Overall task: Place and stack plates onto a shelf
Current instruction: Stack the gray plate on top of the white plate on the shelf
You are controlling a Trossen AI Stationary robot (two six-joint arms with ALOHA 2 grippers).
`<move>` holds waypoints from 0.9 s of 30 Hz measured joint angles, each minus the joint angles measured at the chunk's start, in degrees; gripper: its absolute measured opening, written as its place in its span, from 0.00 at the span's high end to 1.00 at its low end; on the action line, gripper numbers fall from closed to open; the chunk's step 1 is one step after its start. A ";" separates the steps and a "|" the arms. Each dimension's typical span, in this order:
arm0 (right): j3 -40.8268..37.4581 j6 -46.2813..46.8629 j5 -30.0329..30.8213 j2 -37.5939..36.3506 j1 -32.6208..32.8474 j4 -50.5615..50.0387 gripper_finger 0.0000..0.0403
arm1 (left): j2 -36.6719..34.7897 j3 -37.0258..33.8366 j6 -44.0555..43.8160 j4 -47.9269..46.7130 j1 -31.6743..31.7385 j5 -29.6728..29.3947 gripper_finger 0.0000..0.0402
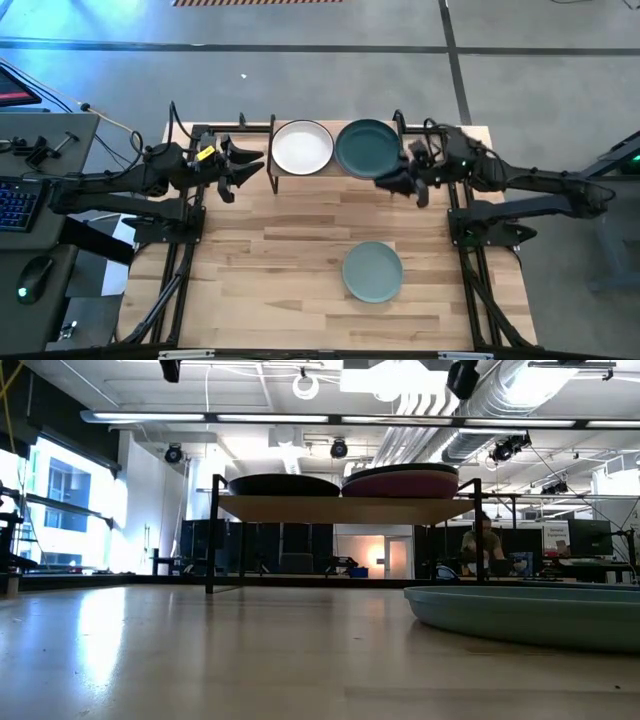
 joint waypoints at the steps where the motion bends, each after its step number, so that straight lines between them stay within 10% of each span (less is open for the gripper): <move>1: 0.00 1.39 0.01 0.00 1.47 -1.57 0.81 | 0.00 0.00 -0.12 -0.02 0.00 0.00 0.63; 16: -2.59 24.60 15.11 0.00 22.37 -44.57 0.86 | 0.11 0.00 -1.03 -0.18 -0.02 0.02 0.63; 27: -15.64 44.39 15.29 0.81 30.23 -35.87 0.65 | 0.11 0.02 -1.60 -2.75 -0.02 0.04 0.63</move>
